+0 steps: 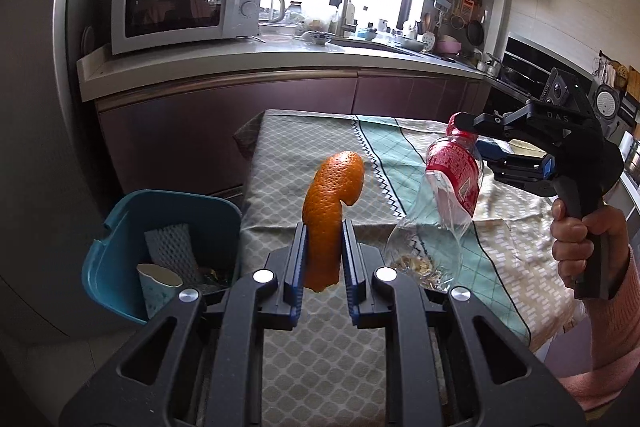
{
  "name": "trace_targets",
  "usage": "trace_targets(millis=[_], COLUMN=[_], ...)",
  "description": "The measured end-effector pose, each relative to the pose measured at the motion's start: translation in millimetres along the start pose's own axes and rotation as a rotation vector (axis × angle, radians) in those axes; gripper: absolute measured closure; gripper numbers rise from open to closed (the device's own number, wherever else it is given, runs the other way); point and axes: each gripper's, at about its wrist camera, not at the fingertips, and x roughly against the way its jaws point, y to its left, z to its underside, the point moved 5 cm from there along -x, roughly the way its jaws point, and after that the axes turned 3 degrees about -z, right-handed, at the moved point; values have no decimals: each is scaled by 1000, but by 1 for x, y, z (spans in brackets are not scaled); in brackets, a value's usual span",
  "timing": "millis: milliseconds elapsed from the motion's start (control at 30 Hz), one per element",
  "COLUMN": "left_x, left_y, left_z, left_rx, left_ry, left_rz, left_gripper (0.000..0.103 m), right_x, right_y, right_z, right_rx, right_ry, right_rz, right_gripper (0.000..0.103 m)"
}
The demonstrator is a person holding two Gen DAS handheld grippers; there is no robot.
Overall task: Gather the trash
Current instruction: 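Lift the orange peel and red-capped bottle and carry them over the teal bin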
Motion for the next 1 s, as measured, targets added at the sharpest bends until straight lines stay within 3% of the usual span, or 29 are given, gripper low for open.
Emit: trace_targets(millis=[533, 1000], left_x=[26, 22], left_y=[82, 115], left_z=[-3, 1], left_rx=[81, 109], left_ry=[-34, -24], left_rz=[-147, -187], left_gripper=[86, 86], right_x=[-74, -125], right_y=[48, 63], right_z=[-10, -8], right_rx=[44, 48], right_ry=[64, 117], right_rz=[-78, -84], right_gripper=[73, 73])
